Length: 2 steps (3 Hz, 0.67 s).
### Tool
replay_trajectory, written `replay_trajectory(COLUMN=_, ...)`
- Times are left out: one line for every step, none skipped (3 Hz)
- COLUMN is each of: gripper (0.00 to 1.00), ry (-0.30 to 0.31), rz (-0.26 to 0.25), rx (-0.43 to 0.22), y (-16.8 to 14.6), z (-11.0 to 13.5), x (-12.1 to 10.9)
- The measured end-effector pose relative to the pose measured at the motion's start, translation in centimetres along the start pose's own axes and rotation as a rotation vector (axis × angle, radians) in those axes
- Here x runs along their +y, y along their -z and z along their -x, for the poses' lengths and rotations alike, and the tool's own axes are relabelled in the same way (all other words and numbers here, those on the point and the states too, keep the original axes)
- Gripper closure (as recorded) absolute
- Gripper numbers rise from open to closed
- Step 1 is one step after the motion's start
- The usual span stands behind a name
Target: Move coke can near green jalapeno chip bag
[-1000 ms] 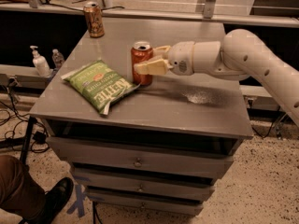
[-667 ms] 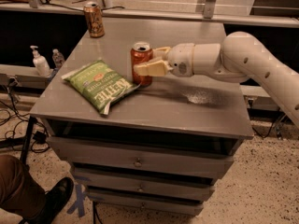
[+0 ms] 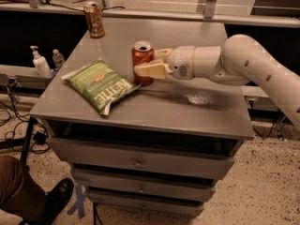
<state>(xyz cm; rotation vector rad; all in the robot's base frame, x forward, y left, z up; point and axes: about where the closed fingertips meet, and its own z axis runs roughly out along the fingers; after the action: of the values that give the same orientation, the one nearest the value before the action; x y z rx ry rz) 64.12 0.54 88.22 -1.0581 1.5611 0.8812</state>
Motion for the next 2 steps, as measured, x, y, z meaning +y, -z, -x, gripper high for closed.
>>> replay_trajectory(gripper=0.0, ry=-0.008, rz=0.0, rx=0.0, y=0.16, z=-0.07, x=0.13)
replay_trajectory(gripper=0.0, ry=-0.01, rz=0.0, rx=0.001, y=0.21, z=-0.09, x=0.18)
